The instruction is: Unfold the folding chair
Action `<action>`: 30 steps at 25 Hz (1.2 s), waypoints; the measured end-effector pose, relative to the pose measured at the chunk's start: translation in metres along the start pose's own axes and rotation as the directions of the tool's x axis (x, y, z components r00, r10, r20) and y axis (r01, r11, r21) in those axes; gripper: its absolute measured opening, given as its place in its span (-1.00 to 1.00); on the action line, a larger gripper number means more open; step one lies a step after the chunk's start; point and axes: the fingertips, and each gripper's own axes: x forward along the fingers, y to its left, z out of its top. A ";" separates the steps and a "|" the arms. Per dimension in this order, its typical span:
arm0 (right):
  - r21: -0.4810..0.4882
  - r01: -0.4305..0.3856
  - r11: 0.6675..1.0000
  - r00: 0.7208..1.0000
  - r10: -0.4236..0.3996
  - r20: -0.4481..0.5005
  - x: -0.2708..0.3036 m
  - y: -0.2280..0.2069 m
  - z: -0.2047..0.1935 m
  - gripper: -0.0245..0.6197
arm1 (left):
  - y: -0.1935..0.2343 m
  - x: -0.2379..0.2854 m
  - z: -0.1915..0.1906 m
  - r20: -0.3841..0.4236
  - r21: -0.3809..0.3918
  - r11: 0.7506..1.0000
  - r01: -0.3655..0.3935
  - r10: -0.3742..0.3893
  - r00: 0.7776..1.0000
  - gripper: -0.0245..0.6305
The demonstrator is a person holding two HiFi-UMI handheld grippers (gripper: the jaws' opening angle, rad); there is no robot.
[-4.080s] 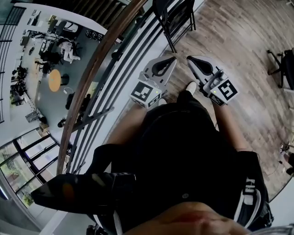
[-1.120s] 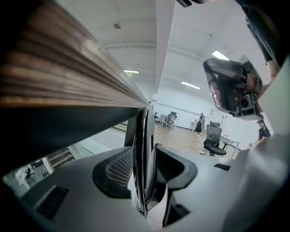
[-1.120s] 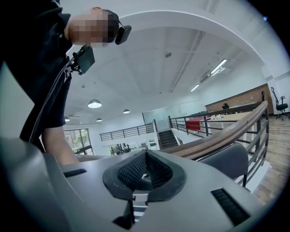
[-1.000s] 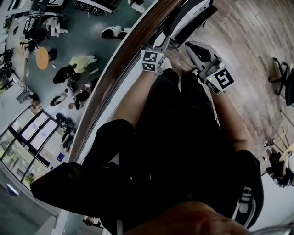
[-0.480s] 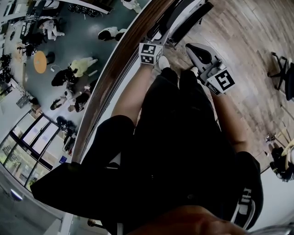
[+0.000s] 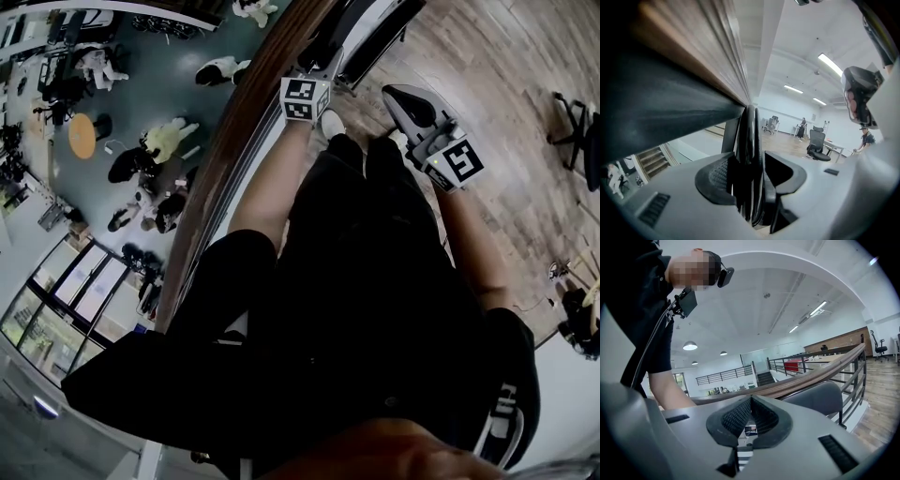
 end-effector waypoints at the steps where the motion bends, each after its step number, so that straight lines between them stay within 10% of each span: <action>1: 0.001 0.001 1.000 1.000 -0.001 0.010 0.000 0.000 0.002 -0.90 | 0.001 0.001 0.001 0.000 -0.001 1.000 -0.001 0.001 1.000 -0.42; 20: 0.084 0.117 0.990 0.993 -0.118 -0.002 -0.013 -0.012 -0.007 -0.90 | -0.023 -0.015 0.005 -0.044 0.040 0.998 0.048 -0.046 0.998 -0.56; 30: 0.231 0.287 0.930 0.958 -0.282 -0.055 -0.045 -0.069 -0.047 -0.90 | -0.065 -0.003 -0.007 -0.083 0.028 0.997 0.074 -0.072 0.994 -0.56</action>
